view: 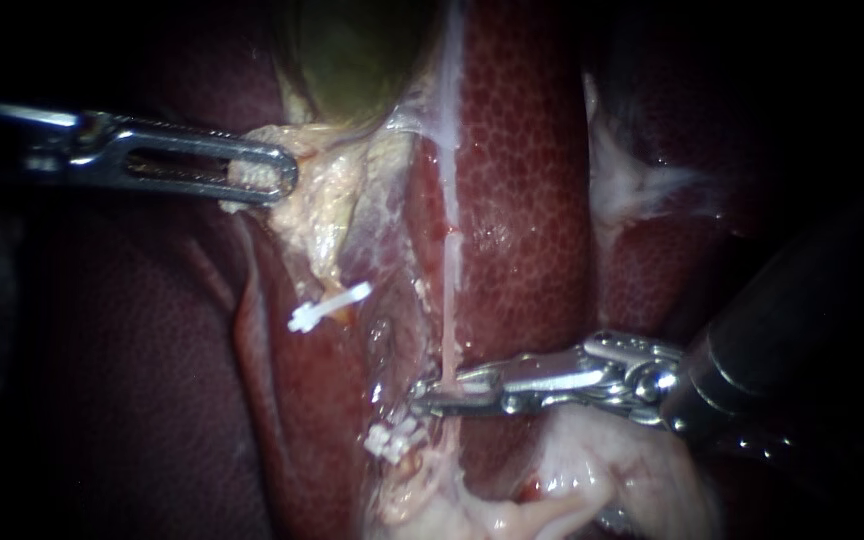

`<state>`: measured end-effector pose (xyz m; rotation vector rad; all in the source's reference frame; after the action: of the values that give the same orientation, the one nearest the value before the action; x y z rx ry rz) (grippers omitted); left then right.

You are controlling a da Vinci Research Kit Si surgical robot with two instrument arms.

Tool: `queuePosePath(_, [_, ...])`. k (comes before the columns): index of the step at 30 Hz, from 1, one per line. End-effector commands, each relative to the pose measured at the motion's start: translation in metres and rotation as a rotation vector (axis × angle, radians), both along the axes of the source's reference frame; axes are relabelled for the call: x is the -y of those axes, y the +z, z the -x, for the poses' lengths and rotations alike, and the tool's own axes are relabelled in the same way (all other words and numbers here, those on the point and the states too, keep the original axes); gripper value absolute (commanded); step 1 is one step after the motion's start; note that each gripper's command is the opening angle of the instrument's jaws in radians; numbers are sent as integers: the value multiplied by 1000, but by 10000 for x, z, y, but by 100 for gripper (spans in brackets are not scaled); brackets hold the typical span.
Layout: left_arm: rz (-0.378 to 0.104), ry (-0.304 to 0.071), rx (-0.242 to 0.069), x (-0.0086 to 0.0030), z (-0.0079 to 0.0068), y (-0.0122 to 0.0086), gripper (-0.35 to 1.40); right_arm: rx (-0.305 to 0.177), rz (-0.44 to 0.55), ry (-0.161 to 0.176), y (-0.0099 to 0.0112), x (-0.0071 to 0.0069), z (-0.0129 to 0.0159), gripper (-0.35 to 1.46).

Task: Going back first clip right tube

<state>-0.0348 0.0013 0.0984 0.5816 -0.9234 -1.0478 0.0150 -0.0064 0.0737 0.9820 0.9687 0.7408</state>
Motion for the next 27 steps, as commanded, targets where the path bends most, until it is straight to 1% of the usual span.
queuePosePath(1, [0, 0, 0, 0, 0, 0, -35, 2, -5, 0, 1, 0, 1, -35])
queuePosePath(3, [0, 0, 0, 0, 0, 0, -35, 3, -4, 2, 2, 0, 1, -35])
queuePosePath(7, [0, 0, 0, 0, 0, 0, -35, -5, -14, -14, 3, 2, -2, -35])
queuePosePath(8, [0, 0, 0, 0, 0, 0, -35, -6, -15, -17, 3, 3, -2, -24])
queuePosePath(9, [0, 0, 0, 0, 0, 0, -35, -20, 11, -21, 3, 3, -4, -7])
queuePosePath(10, [0, 0, 0, 0, 0, 0, -35, -31, 32, -23, 3, 2, -6, 21])
queuePosePath(11, [1, 0, 0, 0, 0, 0, -35, -43, 64, -27, 3, 1, -11, 42])
queuePosePath(12, [1, 0, 0, 1, 0, 1, -35, -51, 85, -25, 3, -1, -16, 52])
queuePosePath(13, [1, 0, 0, 1, 1, 1, -35, -46, 88, -16, 3, -3, -21, 57])
queuePosePath(15, [1, -1, -1, 1, 1, 1, -35, -38, 110, 17, 2, -3, -27, 60])
queuePosePath(17, [2, -1, -1, 2, 1, 1, -35, -45, 112, 32, 0, 0, -26, 60])
queuePosePath(20, [2, -1, -1, 2, 1, 1, -35, -59, 108, 38, -4, 2, -19, 60])
queuePosePath(22, [2, -1, -1, 2, 1, 1, -35, -53, 121, 55, -6, 2, -13, 60])
queuePosePath(24, [2, -1, -1, 2, 1, 1, -35, -56, 179, 65, -8, 1, -4, 60])
queuePosePath(27, [2, -1, -1, 2, 1, 1, -35, -78, 259, 56, -11, -5, 10, 60])
